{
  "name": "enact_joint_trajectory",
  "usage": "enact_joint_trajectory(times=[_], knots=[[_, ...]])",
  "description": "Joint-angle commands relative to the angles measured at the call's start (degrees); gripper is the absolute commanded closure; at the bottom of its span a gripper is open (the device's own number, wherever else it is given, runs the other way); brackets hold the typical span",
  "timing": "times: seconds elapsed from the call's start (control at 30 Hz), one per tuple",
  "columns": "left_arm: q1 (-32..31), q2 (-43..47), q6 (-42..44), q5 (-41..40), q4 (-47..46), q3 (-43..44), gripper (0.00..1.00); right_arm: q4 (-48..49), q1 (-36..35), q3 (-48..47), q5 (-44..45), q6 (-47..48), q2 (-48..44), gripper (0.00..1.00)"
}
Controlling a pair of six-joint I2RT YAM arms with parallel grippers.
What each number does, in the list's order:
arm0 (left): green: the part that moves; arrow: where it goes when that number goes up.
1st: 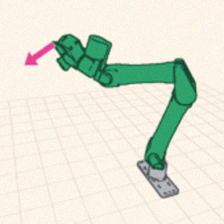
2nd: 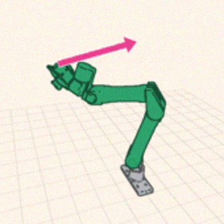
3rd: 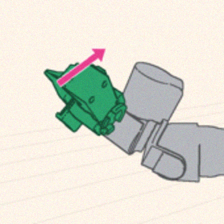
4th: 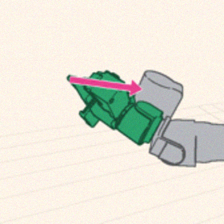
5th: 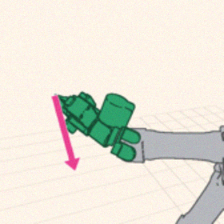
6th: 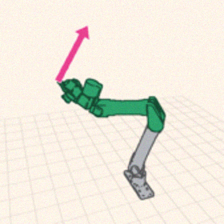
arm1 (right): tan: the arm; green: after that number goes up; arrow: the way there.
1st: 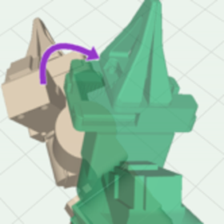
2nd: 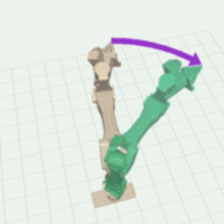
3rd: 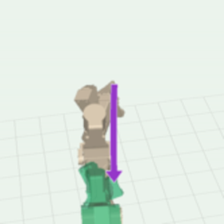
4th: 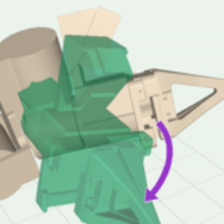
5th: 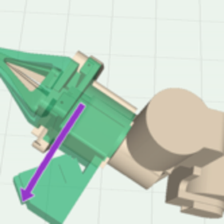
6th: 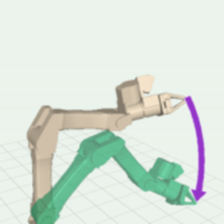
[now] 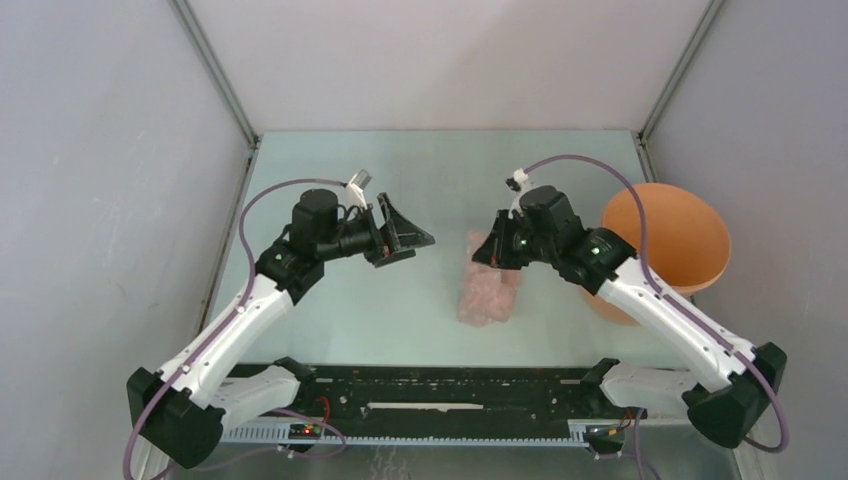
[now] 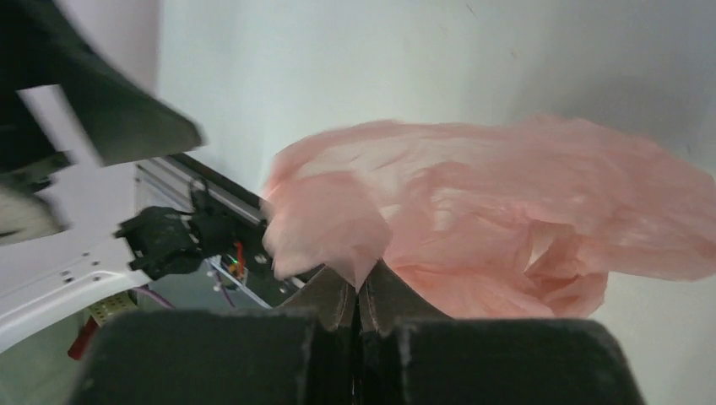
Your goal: Put the trash bags into the trash bin
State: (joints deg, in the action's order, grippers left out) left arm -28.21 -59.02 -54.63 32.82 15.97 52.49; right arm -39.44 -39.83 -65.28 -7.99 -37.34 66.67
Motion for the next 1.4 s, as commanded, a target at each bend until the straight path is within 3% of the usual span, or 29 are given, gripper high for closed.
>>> enact_joint_trajectory(times=[0.0, 0.07, 0.2, 0.3, 0.37, 0.57, 0.67, 0.77, 0.87, 1.0, 1.17, 1.37], knots=[[-0.3, 2.4, -2.8, 0.7, -7.4, 2.6, 0.08, 13.8, -2.0, -3.7, 1.7, 3.8, -9.9, 1.00], [-0.3, 3.5, -3.1, 0.7, -10.2, 2.6, 0.05, 17.6, -1.6, -4.4, 4.2, 4.3, -12.5, 1.00], [-0.3, 4.9, -1.4, -2.2, -9.5, 4.0, 0.04, 15.5, -0.9, -5.0, 11.1, 3.1, -10.5, 1.00], [-0.3, 5.8, 1.0, -4.8, -7.3, 4.8, 0.04, 15.3, -0.3, -3.9, 9.6, 2.6, -7.6, 1.00], [-0.3, 5.2, 2.4, -6.5, -3.1, 5.9, 0.06, 17.2, -0.7, -3.8, 8.6, 1.9, -6.7, 1.00], [0.4, 5.6, 3.0, -16.6, 11.5, 3.4, 0.08, 10.0, -8.3, -2.1, 25.3, -0.6, -2.3, 1.00], [2.2, 6.7, 3.2, -21.6, 19.6, 1.0, 0.07, 11.5, -12.1, 2.4, 23.2, -0.9, -0.5, 1.00], [2.8, 10.9, -0.2, -20.5, 17.8, -4.9, 0.04, 22.3, -13.6, 8.3, 8.3, -1.0, 0.9, 0.75], [2.9, 13.4, -5.4, -16.8, 12.3, -12.7, 0.04, 28.6, -13.5, 8.3, -5.2, -2.1, 5.4, 0.49], [2.8, 12.4, -7.8, -13.6, 7.8, -15.1, 0.03, 21.3, -13.0, 4.0, -9.2, -3.0, 8.5, 0.27], [-0.4, 10.9, 2.3, -13.7, 14.9, -8.1, 0.01, 15.0, -11.1, 3.7, -15.5, -3.4, 4.9, 0.21], [-2.7, 15.0, 8.6, -16.4, 19.2, -6.7, 0.03, 4.6, -7.4, 3.9, -13.1, -0.7, -3.3, 0.20]])
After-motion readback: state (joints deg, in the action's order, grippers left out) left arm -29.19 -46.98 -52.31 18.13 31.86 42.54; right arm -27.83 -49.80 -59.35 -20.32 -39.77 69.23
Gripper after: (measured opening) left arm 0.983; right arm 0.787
